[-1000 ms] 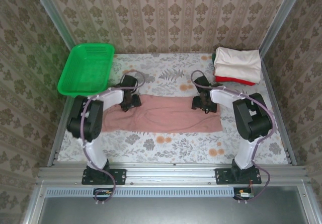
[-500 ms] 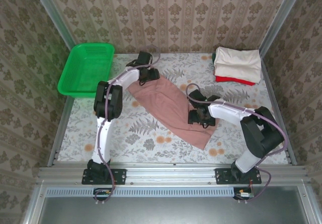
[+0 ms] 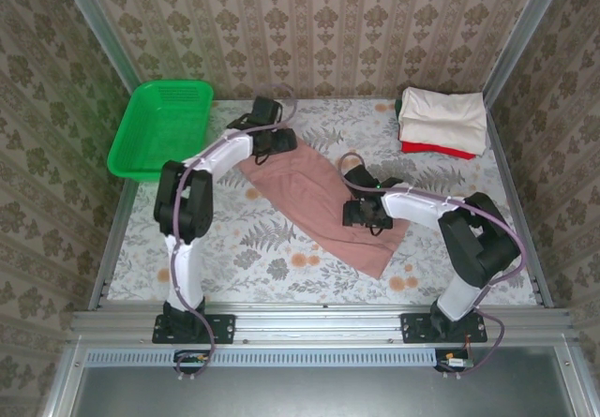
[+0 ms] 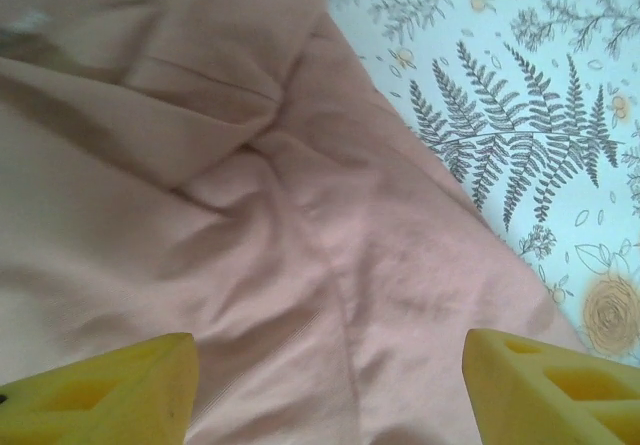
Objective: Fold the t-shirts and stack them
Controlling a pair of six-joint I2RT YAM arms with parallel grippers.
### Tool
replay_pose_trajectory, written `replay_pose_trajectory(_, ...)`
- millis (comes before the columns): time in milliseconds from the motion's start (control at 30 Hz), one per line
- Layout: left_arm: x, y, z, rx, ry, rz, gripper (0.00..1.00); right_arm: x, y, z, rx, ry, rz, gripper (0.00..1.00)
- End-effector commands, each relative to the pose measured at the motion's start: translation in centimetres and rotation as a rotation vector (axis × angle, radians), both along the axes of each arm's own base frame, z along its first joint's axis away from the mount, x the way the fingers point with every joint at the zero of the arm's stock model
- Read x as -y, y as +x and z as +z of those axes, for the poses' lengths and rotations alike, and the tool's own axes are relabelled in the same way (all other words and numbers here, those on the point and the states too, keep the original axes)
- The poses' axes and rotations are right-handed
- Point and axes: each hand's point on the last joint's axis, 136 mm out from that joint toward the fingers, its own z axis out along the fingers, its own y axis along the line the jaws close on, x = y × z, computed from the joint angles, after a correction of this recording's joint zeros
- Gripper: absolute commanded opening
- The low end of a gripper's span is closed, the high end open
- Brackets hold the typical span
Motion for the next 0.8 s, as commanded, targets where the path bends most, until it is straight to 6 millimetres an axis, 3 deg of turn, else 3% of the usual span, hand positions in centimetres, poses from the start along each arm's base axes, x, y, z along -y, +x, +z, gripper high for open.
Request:
replay_pose_trajectory(0,2.2,0.0,-4.9,-0.096,-0.018,-0.018,0.70,-1.0,-1.6,-0.2,-0.006,0.035,-0.022,0.84)
replay_pose_trajectory(200,4.8,2.4,-7.2,-0.115,-0.056,-0.052,0.67,-5.1,-4.8,0.6,0.034,0.129,0.005,0.92)
replay_pose_trajectory(400,10.5,5.7,-6.4,-0.051,-0.182,-0.182,0.66,-8.3,-7.0,1.6,0.012,0.146,0.054,0.94)
replay_pose_trajectory(567,13.2,7.0,-3.1,0.017,-0.265,-0.238,0.66,-5.6,-7.2,5.1,0.067,0.050,0.063,0.94)
replay_pose_trajectory(667,13.3,7.6,0.5,0.089,-0.279,-0.264,0.70,-3.7,-6.1,6.5,0.121,0.040,0.048,0.94)
replay_pose_trajectory(767,12.4,6.9,4.1,0.124,-0.259,-0.286,0.73,-2.5,-4.2,6.3,0.136,0.015,0.049,0.87)
